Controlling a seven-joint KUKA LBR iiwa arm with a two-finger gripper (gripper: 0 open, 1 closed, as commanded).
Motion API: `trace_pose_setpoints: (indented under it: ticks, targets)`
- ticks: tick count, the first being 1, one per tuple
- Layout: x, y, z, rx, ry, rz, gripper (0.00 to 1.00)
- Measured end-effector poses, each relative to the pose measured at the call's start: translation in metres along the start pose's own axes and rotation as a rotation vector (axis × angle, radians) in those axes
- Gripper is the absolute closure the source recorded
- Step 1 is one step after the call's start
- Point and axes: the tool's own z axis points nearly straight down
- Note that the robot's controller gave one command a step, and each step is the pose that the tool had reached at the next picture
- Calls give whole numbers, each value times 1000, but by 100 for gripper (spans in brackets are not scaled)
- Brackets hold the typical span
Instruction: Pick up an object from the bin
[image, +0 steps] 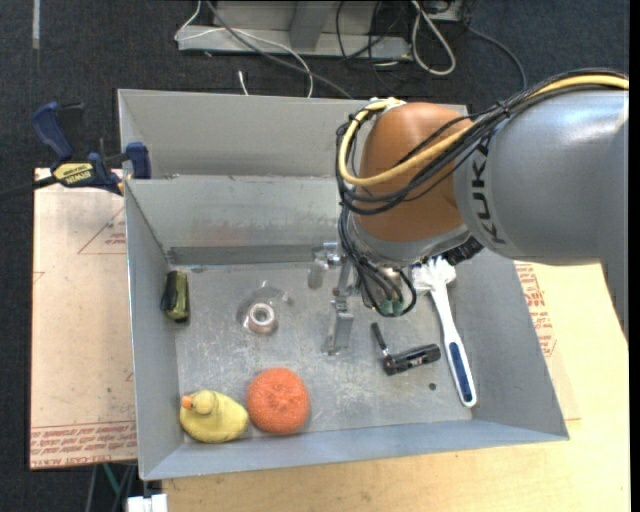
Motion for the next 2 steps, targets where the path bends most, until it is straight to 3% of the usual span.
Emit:
trace_pose_setpoints:
  ticks: [1,2]
  targets:
    - [66,15,52,-1,1,-142,0]
    - [87,-21,51,1,-7,-135,0]
